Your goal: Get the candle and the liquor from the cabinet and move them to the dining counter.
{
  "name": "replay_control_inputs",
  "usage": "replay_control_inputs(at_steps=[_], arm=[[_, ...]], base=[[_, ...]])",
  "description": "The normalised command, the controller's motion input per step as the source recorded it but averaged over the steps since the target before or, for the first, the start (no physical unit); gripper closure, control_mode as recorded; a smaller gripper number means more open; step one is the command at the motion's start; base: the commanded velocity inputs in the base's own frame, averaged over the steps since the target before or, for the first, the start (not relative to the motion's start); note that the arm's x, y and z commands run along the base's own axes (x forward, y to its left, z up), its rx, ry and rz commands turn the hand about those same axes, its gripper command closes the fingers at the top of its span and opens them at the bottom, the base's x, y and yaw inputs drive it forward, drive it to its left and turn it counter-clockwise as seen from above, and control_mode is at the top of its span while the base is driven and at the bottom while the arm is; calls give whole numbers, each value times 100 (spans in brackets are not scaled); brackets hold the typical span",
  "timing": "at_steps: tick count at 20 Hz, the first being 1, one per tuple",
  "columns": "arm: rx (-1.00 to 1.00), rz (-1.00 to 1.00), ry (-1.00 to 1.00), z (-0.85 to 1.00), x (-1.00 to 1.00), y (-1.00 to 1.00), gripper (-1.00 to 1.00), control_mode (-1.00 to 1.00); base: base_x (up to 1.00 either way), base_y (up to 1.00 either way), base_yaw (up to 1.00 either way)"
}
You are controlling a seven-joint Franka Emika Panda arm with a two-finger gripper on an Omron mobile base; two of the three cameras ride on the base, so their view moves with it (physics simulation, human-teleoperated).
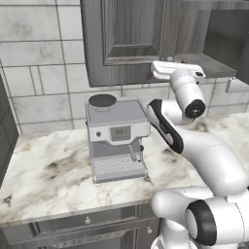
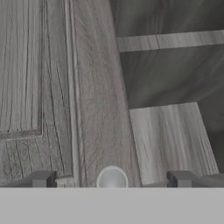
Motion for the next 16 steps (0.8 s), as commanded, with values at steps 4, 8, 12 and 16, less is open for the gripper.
replay_control_inputs(at_steps=[4, 8, 12, 16], arm=[[0, 0, -1, 0, 29, 0, -100, -100], [0, 0, -2, 0, 24, 0, -100, -100], [0, 0, -3, 0, 19, 0, -100, -100], [0, 0, -2, 0, 20, 0, -100, -100]], base=[[0, 0, 0], [0, 0, 0], [0, 0, 0], [0, 0, 0]])
